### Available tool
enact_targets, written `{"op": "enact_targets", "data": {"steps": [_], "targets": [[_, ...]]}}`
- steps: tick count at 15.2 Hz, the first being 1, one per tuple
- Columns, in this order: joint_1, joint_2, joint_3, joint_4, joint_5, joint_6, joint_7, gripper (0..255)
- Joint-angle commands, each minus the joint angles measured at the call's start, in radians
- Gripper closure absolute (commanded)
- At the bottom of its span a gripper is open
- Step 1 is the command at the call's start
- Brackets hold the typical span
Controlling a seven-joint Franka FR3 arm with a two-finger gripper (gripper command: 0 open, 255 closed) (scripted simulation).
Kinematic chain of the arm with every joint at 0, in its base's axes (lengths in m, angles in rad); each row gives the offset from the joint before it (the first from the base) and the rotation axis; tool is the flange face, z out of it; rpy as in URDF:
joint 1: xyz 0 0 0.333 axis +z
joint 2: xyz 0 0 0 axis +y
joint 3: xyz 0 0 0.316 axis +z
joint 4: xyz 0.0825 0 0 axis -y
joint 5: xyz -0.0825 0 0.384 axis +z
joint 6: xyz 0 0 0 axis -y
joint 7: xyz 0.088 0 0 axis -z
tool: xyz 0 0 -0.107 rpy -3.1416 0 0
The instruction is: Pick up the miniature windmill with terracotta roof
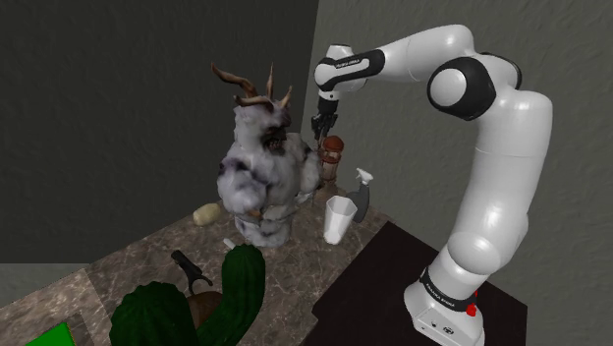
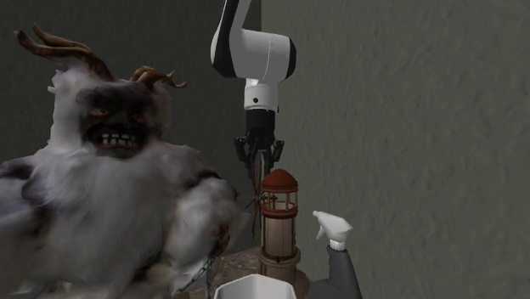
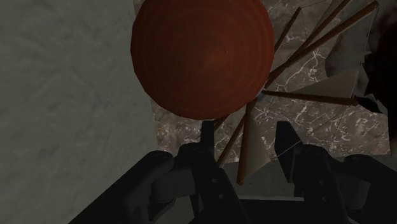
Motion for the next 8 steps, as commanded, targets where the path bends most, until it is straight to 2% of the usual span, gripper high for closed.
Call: {"op": "enact_targets", "data": {"steps": [1,8], "targets": [[0.001,-0.007,0.001,0.026,-0.001,-0.03,0.003,255],[0.001,-0.023,-0.001,0.087,-0.004,-0.107,0.007,255]]}}
